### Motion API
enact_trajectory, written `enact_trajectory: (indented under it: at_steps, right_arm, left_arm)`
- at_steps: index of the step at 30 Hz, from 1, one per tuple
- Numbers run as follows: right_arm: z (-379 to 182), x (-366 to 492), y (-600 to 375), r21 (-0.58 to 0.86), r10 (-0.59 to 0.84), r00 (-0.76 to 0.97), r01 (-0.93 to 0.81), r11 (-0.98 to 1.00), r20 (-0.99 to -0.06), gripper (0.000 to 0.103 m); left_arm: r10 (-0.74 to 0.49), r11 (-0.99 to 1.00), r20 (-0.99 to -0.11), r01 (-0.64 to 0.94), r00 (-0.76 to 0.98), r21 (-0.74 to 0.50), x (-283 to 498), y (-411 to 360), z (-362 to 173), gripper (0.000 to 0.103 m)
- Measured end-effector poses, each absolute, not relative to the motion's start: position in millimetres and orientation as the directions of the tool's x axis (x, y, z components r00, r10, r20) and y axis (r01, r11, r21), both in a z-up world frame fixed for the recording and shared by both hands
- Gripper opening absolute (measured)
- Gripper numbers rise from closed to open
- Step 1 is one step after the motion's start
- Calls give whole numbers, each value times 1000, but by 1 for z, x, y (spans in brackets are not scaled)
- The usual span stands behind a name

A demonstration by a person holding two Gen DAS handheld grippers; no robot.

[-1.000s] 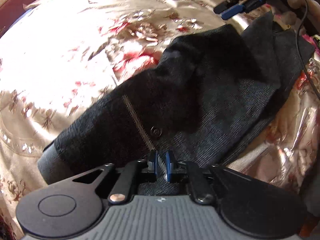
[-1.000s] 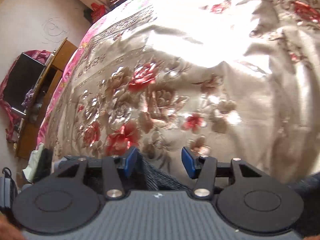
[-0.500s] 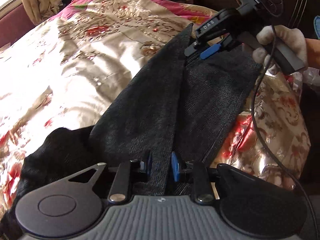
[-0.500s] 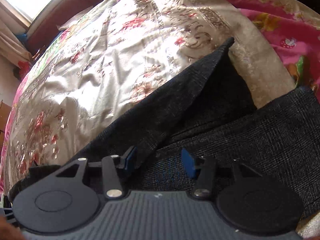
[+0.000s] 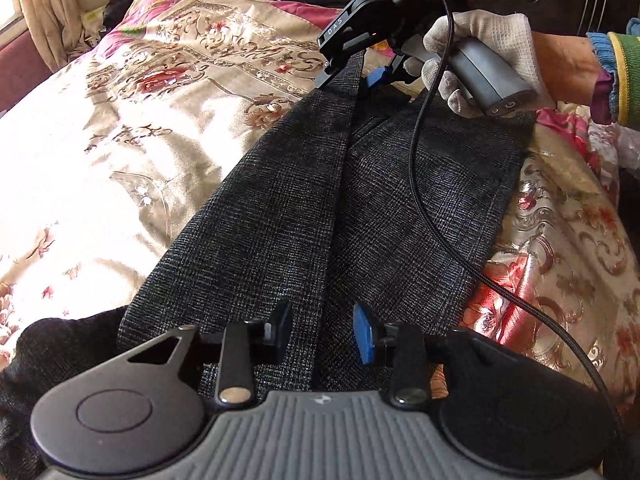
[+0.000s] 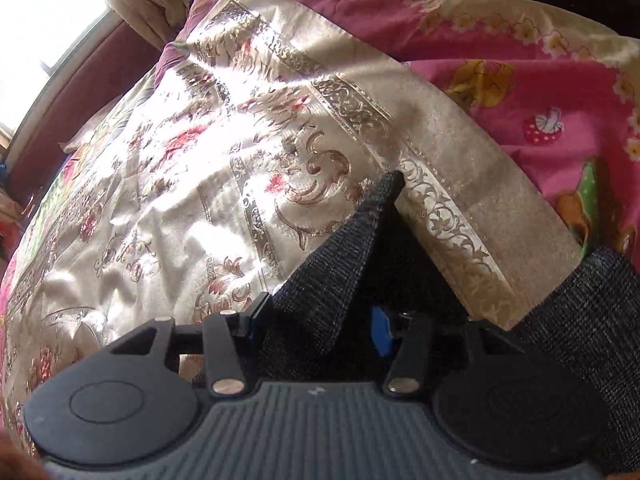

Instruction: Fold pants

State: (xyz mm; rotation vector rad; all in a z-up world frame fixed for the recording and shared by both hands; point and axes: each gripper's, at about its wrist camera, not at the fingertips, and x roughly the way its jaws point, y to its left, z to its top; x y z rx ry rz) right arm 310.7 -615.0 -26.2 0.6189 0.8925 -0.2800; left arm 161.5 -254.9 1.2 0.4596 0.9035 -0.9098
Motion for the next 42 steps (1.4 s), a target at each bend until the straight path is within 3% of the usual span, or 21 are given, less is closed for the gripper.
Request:
enact_trajectory:
  at_steps: [1, 2, 9, 11, 14, 19, 20, 23, 24, 27, 33, 37, 39, 42]
  right_arm:
    - [-25, 313, -615, 367, 12, 596, 479, 798, -803, 26]
    - [-23, 314, -616, 377, 22, 592, 484, 790, -806, 6]
    - [28, 295, -626, 580, 144, 699, 439, 686, -701, 4]
    - [48, 291, -625, 612, 164, 725, 413, 675, -669, 4]
    - [70, 287, -620, 638, 184, 749, 376, 672, -636, 4]
    - [89, 285, -611, 672, 212, 773, 339, 659, -598, 4]
    - [91, 285, -610, 671, 212, 775, 334, 663, -596, 4]
    - [91, 289, -608, 661, 216, 769, 327, 675, -601, 4]
    - [90, 290, -608, 655, 216, 764, 328, 680, -607, 4]
    - [96, 290, -612, 650, 213, 769, 318, 690, -602, 4]
    - [143, 229, -625, 642, 165, 841, 251, 724, -515, 4]
    - [117, 167, -633, 600, 80, 799, 376, 706, -595, 4]
    - [72, 151, -639, 538, 49, 715, 478, 695, -698, 11]
    - [1, 137, -656, 478, 48, 563, 649, 592, -825, 11]
  left_arm:
    - [-474, 563, -827, 827, 303, -20, 162, -256, -1, 48]
    - [-473, 566, -826, 824, 306, -19, 163, -257, -2, 48]
    - [-504, 583, -780, 813, 372, 11, 172, -268, 10, 49]
    - [-517, 591, -748, 806, 416, 40, 170, -274, 18, 56]
    - [-509, 605, -690, 784, 514, 138, 160, -285, 26, 66]
    - [-415, 589, -662, 739, 625, 328, 153, -309, 7, 67]
    - [-402, 588, -666, 735, 628, 339, 154, -311, 3, 60]
    - [-385, 599, -708, 744, 592, 296, 167, -314, 0, 25]
    - [-389, 615, -721, 744, 574, 260, 173, -312, 4, 21]
    - [-418, 668, -735, 729, 535, 150, 194, -301, 26, 20]
    - [-531, 616, -663, 778, 528, 127, 183, -283, 83, 20]
    - [-562, 502, -712, 858, 420, 110, 151, -288, 61, 20]
    - [-528, 446, -775, 890, 346, 93, 138, -299, 32, 20]
    - [-478, 354, -832, 928, 283, 112, 112, -314, -6, 20]
